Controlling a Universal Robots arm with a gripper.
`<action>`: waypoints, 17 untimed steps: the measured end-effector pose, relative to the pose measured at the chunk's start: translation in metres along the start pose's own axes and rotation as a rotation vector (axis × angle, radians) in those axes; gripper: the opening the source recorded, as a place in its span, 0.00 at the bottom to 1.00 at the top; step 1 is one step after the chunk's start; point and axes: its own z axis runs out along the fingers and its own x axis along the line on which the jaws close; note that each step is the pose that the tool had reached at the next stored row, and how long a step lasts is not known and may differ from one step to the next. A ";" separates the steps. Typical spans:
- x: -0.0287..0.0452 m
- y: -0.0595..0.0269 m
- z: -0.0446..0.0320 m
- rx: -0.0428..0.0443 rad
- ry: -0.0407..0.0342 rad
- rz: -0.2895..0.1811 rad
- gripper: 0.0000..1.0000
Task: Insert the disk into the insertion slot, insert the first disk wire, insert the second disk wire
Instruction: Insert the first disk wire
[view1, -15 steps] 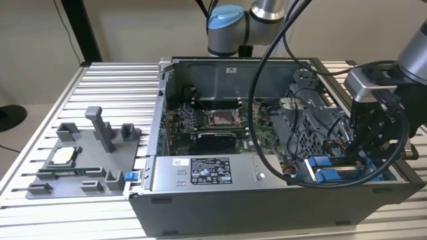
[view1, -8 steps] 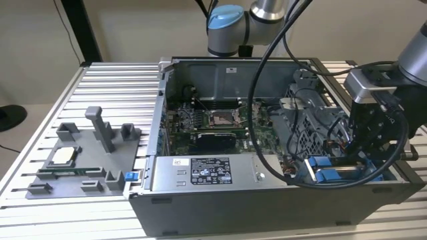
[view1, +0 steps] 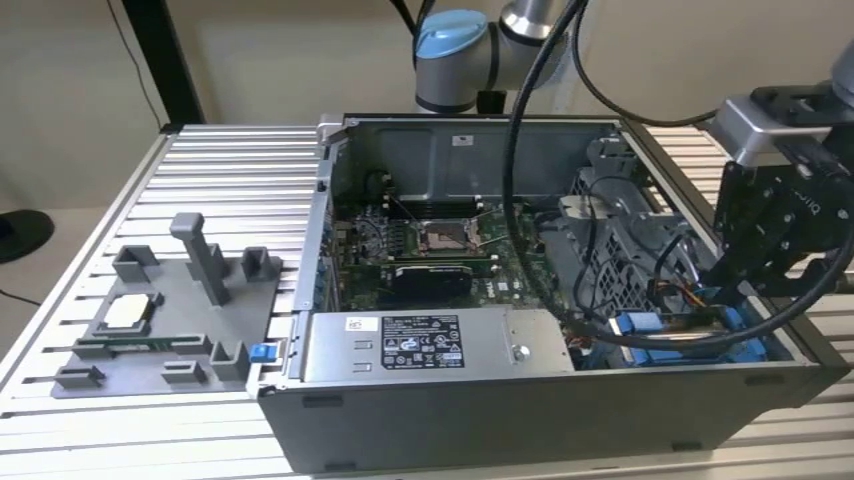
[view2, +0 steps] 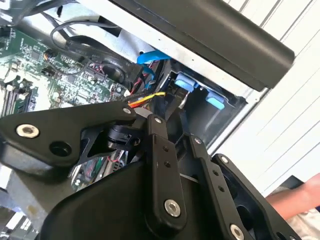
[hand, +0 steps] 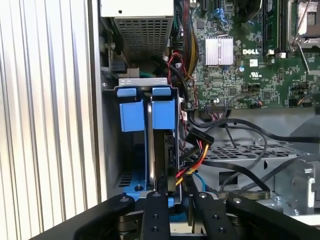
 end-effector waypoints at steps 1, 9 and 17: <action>-0.0002 0.0000 -0.0036 0.0000 0.0003 0.000 1.00; -0.0011 0.0001 -0.0102 -0.0001 0.0003 0.000 1.00; -0.0018 -0.0114 -0.0103 -0.0003 0.0005 0.000 1.00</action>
